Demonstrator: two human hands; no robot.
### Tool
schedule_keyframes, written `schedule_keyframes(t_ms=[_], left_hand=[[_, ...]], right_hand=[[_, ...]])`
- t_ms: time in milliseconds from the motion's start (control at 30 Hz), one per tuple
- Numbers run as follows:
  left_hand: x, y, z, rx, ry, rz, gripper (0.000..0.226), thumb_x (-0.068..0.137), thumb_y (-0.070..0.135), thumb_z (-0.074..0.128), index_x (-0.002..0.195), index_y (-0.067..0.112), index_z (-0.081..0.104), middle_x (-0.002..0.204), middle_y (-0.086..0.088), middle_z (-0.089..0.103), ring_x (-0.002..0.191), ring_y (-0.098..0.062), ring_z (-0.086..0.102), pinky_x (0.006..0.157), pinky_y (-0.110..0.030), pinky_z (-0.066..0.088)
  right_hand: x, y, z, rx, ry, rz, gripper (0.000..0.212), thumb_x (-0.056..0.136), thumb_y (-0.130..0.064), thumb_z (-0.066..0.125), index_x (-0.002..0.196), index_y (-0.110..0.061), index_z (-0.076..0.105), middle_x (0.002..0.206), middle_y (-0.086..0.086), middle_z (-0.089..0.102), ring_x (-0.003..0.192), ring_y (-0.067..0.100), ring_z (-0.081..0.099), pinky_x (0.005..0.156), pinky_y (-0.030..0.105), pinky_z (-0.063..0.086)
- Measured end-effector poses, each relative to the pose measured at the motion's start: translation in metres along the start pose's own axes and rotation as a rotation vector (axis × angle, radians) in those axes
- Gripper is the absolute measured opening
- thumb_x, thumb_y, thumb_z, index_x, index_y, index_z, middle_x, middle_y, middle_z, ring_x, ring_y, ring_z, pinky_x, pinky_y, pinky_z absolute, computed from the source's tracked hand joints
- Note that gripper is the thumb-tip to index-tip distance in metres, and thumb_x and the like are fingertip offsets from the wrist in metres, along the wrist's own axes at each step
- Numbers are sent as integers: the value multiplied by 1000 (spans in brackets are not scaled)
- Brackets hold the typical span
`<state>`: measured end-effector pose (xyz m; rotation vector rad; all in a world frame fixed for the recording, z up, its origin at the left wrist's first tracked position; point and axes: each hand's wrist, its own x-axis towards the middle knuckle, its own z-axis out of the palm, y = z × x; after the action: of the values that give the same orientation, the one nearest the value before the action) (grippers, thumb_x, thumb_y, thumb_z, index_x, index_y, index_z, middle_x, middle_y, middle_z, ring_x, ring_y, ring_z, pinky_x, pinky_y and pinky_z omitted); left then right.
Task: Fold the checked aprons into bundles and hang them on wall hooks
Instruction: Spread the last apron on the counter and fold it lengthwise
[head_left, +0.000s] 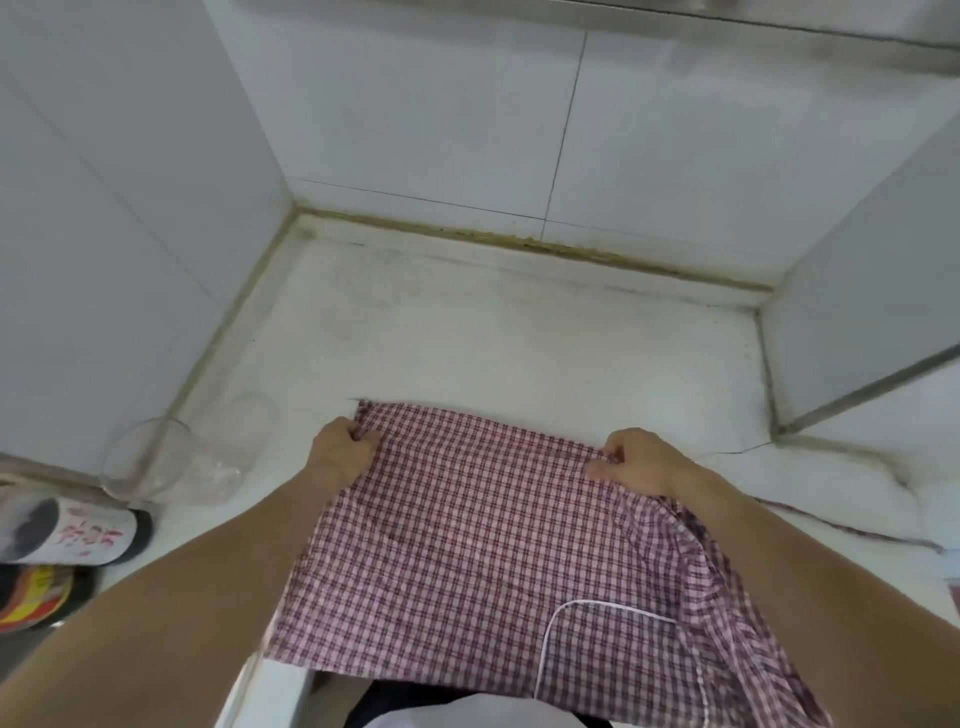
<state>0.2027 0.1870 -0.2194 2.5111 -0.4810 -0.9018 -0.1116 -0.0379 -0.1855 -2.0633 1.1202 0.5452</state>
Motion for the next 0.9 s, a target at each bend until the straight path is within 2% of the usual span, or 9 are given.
schedule_keyframes(t_ms=[133, 233, 367, 433, 533, 633, 700, 767, 900], left_hand=[[5, -2, -7, 45, -16, -22, 17, 93, 23, 64, 89, 10, 53, 77, -2, 54, 77, -21, 56, 62, -28, 39], [13, -6, -13, 19, -14, -58, 19, 86, 14, 66, 78, 12, 49, 79, -6, 56, 78, -24, 55, 59, -30, 38], [17, -8, -16, 64, 34, -23, 8, 88, 9, 62, 88, 6, 54, 76, -2, 53, 80, -23, 53, 66, -29, 39], [18, -7, -13, 104, 80, 5, 17, 88, 7, 60, 103, 2, 55, 89, -8, 57, 85, -23, 54, 71, -33, 45], [23, -4, -9, 150, 128, -6, 58, 87, 24, 69, 131, -2, 40, 126, -21, 47, 116, -36, 46, 96, -47, 46], [28, 3, -11, 87, 96, -71, 81, 82, 43, 76, 137, -1, 36, 131, -19, 47, 123, -36, 46, 99, -46, 44], [32, 7, -13, 35, 62, -36, 56, 83, 36, 77, 121, 2, 54, 118, -13, 62, 100, -28, 61, 86, -36, 50], [33, 10, -18, 16, 56, 41, 26, 88, 29, 72, 101, 7, 67, 103, -7, 70, 78, -19, 61, 75, -29, 50], [35, 15, -25, -194, 53, 159, 16, 93, 23, 68, 98, 8, 68, 89, -1, 68, 82, -19, 65, 83, -33, 54]], right_hand=[[18, -2, 20, 21, 42, 86, 35, 96, -42, 60, 86, -9, 65, 87, 5, 65, 76, 15, 57, 69, 26, 45], [28, -7, 36, -19, 107, 150, 44, 97, -47, 56, 75, -10, 66, 73, 5, 65, 67, 18, 60, 59, 28, 46], [32, -15, 45, -42, 204, 198, 50, 92, -55, 60, 61, -17, 50, 58, -1, 53, 54, 15, 53, 51, 29, 41], [30, -17, 46, -54, 217, 144, 41, 86, -56, 66, 72, -19, 55, 70, -2, 55, 66, 15, 56, 61, 30, 47], [30, -18, 44, -61, 172, -7, 37, 82, -47, 75, 105, -22, 60, 103, -1, 46, 101, 17, 50, 89, 33, 47], [31, -25, 47, -29, 136, -54, 38, 84, -38, 75, 115, -22, 61, 109, 1, 41, 111, 19, 42, 100, 36, 42], [32, -29, 52, -72, 128, -36, 36, 86, -39, 73, 115, -20, 64, 111, 2, 40, 112, 19, 39, 103, 36, 41], [32, -34, 54, -119, 112, -23, 29, 86, -39, 71, 109, -22, 66, 114, 2, 42, 115, 20, 39, 104, 37, 40], [28, -41, 50, 5, 164, -22, 15, 79, -25, 75, 87, -21, 62, 102, -2, 56, 100, 19, 54, 90, 32, 50]])
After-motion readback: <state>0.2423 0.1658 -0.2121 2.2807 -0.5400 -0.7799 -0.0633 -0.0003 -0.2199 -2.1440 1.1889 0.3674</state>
